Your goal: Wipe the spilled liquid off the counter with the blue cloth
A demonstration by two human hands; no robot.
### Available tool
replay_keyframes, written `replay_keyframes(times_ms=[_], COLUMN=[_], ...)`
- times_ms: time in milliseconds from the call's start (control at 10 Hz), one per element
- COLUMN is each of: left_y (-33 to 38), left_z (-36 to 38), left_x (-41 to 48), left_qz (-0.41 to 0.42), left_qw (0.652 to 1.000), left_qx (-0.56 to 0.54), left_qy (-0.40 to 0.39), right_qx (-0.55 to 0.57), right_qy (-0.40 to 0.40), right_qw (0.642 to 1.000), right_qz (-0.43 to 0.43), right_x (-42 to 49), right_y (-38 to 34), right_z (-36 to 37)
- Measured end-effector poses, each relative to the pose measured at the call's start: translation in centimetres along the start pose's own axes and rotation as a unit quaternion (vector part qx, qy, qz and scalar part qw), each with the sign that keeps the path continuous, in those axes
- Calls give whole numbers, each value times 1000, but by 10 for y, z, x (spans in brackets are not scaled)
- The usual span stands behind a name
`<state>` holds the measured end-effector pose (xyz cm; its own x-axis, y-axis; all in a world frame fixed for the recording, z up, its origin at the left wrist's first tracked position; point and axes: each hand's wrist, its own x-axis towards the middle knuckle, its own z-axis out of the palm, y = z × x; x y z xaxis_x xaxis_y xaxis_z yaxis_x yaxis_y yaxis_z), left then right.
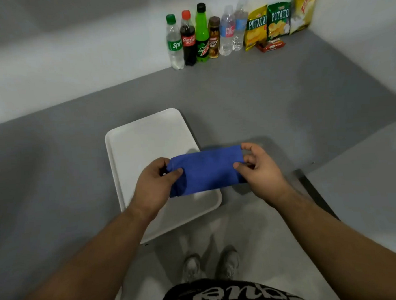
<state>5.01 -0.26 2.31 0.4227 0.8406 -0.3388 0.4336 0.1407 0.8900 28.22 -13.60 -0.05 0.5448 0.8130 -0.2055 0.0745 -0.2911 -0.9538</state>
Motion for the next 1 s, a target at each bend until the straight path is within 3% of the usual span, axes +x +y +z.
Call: replay_keyframes(times_ms=[100, 300, 400, 500, 600, 700, 800, 900, 1000], left_y=[-32, -66, -73, -74, -76, -78, -81, -72, -49], left_z=[-21, -36, -34, -34, -31, -24, -21, -17, -11], left_x=[-18, -16, -9, -11, -21, -30, -31, -21, -14], left_qz=[-33, -81, -41, 34, 260, 273, 241, 253, 201], left_qw=[999, 994, 988, 965, 880, 844, 841, 823, 804], left_qx=[-11, 71, 144, 259, 396, 454, 472, 493, 542], left_qy=[11, -25, -28, -12, 11, -87, -109, -123, -136], right_qx=[-61, -146, -175, -192, -337, -413, -418, -393, -353], right_qy=[-17, 22, 46, 74, 65, -1, -20, -31, 22], right_qw=[998, 988, 982, 978, 933, 904, 904, 918, 935], right_qz=[30, 51, 50, 19, -109, -111, -85, -42, -12], right_x=[-16, -30, -32, -33, -36, -45, -50, -55, -68], right_y=[9, 33, 39, 37, 39, 43, 43, 34, 29], right_z=[30, 59, 62, 62, 60, 65, 69, 61, 40])
